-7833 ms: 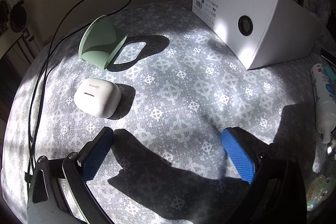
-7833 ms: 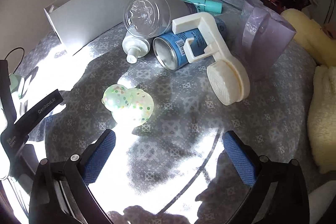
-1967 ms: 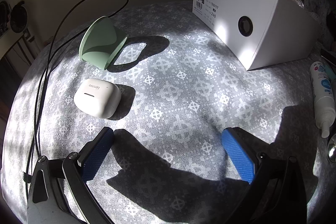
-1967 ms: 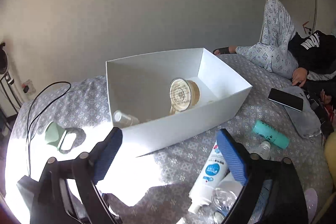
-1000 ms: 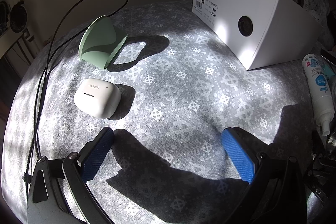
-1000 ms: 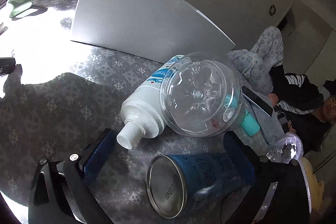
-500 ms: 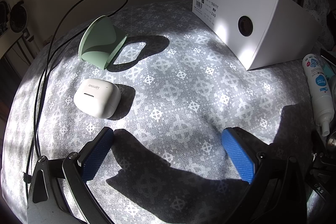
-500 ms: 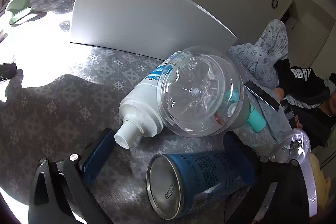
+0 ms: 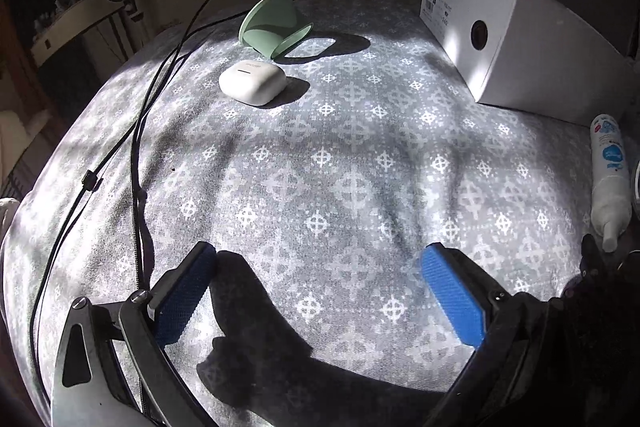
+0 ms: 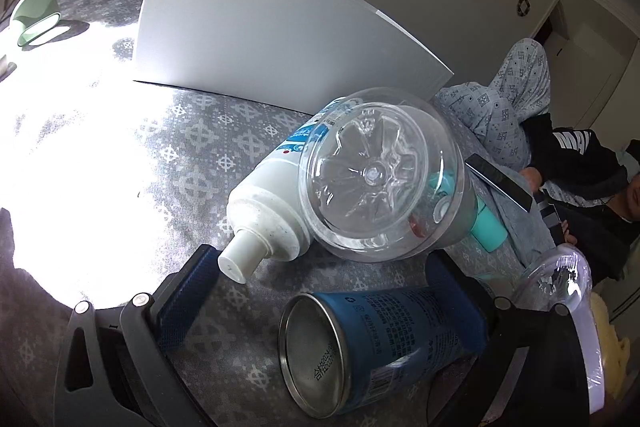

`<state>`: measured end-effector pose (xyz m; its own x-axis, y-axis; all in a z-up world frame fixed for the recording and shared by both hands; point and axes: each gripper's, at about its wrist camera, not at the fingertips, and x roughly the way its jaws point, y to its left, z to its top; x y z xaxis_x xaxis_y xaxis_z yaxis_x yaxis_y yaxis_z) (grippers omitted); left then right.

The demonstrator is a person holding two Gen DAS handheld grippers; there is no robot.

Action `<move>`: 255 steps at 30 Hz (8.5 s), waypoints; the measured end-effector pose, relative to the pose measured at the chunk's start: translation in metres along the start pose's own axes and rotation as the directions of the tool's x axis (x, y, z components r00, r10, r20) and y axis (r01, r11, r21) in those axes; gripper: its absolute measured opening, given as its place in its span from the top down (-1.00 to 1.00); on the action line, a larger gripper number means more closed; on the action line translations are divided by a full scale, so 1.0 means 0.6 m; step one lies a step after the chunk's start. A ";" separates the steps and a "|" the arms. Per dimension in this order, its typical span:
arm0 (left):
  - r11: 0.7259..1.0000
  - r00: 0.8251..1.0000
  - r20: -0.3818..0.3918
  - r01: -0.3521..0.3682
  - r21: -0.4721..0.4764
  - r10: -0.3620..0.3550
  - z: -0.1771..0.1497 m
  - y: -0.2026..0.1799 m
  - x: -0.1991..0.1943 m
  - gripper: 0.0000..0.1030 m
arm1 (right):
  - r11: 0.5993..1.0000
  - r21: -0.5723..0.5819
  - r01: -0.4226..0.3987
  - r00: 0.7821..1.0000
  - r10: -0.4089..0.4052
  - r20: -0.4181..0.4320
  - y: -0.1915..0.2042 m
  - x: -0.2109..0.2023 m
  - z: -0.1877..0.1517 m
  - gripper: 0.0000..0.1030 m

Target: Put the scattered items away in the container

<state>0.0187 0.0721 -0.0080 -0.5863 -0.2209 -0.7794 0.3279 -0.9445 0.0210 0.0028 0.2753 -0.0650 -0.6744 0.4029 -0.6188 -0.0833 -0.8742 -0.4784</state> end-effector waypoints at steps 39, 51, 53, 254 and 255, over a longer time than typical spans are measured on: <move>0.999 1.000 -0.016 -0.018 -0.034 0.017 0.014 0.006 -0.012 -0.99 | 1.000 -0.004 0.016 1.000 -0.016 0.003 0.020 -0.003 0.020 -1.00; 0.999 1.000 -0.015 -0.018 -0.033 0.018 0.015 0.006 -0.012 -0.99 | 1.000 -0.009 0.026 1.000 -0.026 0.006 0.021 -0.002 0.020 -1.00; 0.999 1.000 -0.015 -0.018 -0.033 0.018 0.014 0.005 -0.012 -0.99 | 1.000 -0.003 0.017 1.000 -0.017 0.002 0.018 0.000 0.021 -1.00; 1.000 1.000 -0.007 0.015 -0.009 -0.015 0.000 0.007 -0.022 -0.99 | 0.858 0.196 -0.476 0.872 0.489 -0.026 0.037 0.026 0.010 -1.00; 1.000 1.000 -0.007 0.015 -0.009 -0.015 -0.001 0.008 -0.023 -0.99 | 0.858 0.196 -0.476 0.872 0.489 -0.026 0.037 0.025 0.010 -1.00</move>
<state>0.0287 0.0707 0.0027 -0.5862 -0.2050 -0.7838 0.3254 -0.9456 0.0039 -0.0139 0.2603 -0.0812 -0.6097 -0.0695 -0.7896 0.1051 -0.9944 0.0064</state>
